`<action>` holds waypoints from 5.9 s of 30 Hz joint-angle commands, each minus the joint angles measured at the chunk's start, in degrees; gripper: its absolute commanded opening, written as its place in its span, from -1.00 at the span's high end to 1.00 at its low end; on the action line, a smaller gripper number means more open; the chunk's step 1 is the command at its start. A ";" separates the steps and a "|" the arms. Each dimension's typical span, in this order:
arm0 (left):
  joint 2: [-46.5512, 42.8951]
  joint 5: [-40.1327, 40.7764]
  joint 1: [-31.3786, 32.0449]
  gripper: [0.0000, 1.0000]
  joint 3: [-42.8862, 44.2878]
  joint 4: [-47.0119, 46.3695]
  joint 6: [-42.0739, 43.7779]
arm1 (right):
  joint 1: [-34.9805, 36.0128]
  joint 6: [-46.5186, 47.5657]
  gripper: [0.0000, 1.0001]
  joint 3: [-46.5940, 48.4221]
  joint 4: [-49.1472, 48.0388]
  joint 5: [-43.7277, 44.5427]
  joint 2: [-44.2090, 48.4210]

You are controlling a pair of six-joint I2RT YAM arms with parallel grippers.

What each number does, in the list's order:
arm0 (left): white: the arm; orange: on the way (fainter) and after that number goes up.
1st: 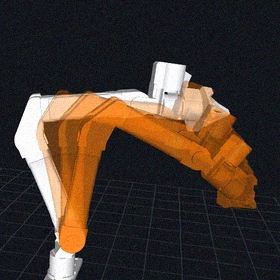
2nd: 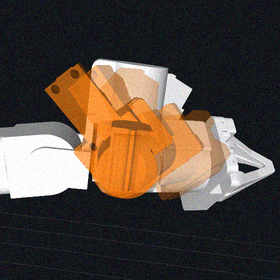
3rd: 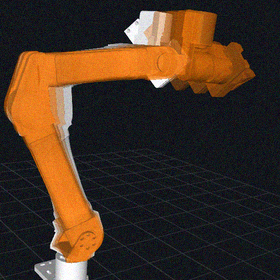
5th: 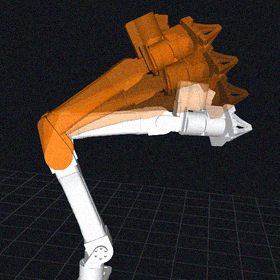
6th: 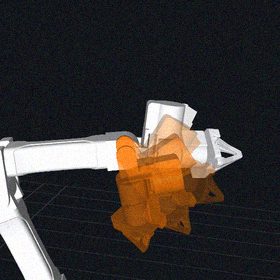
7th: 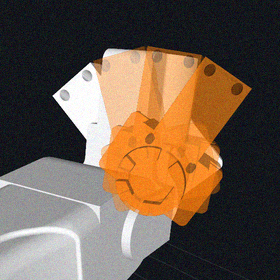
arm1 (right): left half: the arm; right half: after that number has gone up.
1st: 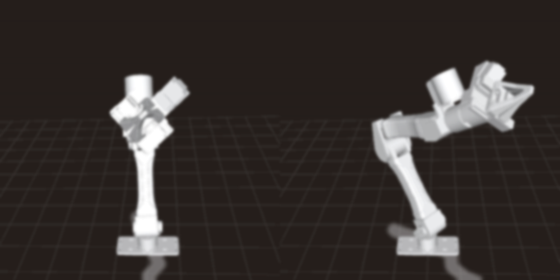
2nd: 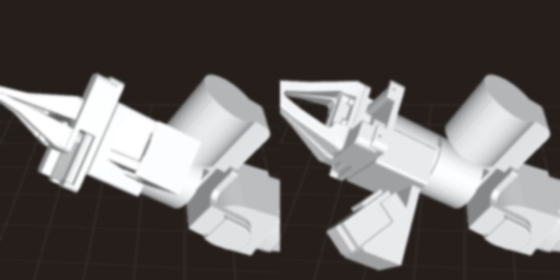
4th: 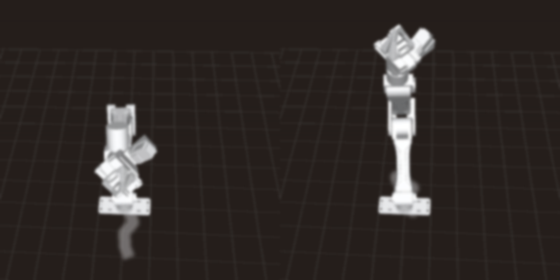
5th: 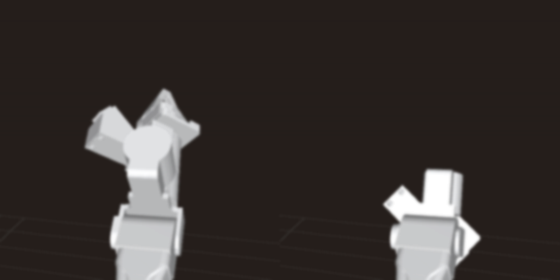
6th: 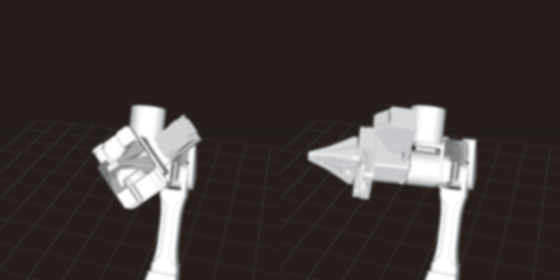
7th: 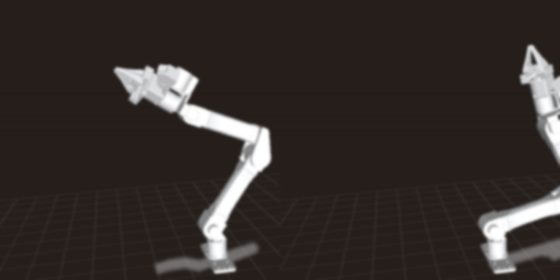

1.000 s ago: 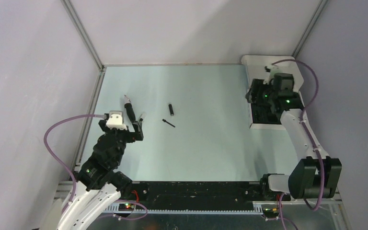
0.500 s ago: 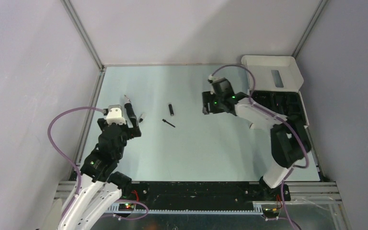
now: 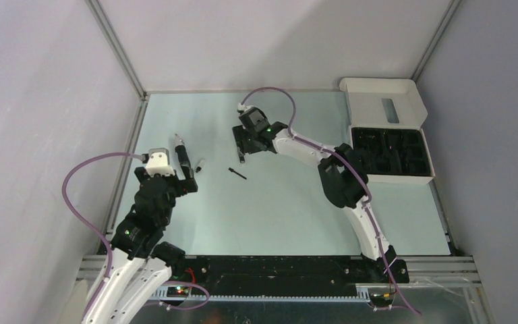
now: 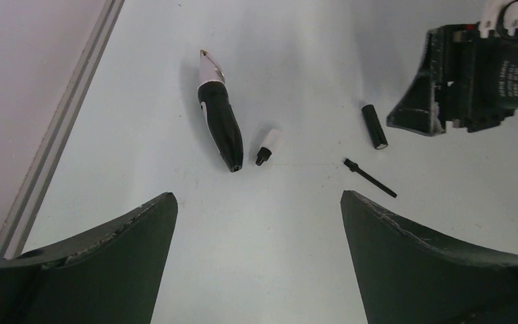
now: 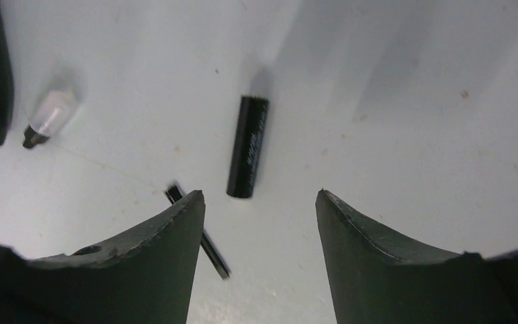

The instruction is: Sort the hair-cutting tools

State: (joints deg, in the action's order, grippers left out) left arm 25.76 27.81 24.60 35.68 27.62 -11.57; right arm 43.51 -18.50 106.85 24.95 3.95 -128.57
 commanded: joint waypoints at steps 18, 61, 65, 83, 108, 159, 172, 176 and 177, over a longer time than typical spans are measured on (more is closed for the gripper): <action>-0.97 -1.65 -0.30 -0.97 0.62 -1.84 -0.47 | 1.24 -2.10 0.48 15.90 6.43 4.12 -13.64; -1.18 -4.58 -0.33 -0.97 0.53 -2.15 -0.03 | -4.27 7.67 0.79 -11.28 22.91 5.21 5.55; -1.20 -4.67 -0.34 -0.97 0.53 -2.14 -0.03 | -5.64 8.97 0.90 -11.46 23.54 5.61 11.35; -2.73 -4.00 -0.34 -0.97 0.27 -2.06 0.12 | -30.22 18.32 1.00 -11.89 25.69 22.65 27.65; -0.51 -2.78 0.36 -0.97 -0.44 -3.41 2.03 | -53.10 34.33 0.89 -23.10 -0.35 1.22 21.55; -0.31 -3.85 0.36 -0.97 -0.70 -3.66 2.47 | -56.92 25.51 0.79 -24.85 1.42 -2.58 20.38; -0.14 -4.00 0.36 -0.97 -0.73 -3.74 2.52 | -57.04 25.27 0.80 -24.84 1.55 -4.84 17.75; -0.10 -4.06 0.38 -0.96 -0.70 -3.74 2.52 | -57.04 25.35 0.80 -24.80 1.45 -4.96 17.82; -0.10 -4.06 0.37 -0.97 -0.70 -3.74 2.52 | -57.04 25.31 0.80 -24.78 1.43 -4.99 17.91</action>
State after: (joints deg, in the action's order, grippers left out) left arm 25.82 24.16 24.73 35.35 25.80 -10.02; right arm -13.47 7.49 82.08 26.15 -0.08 -110.15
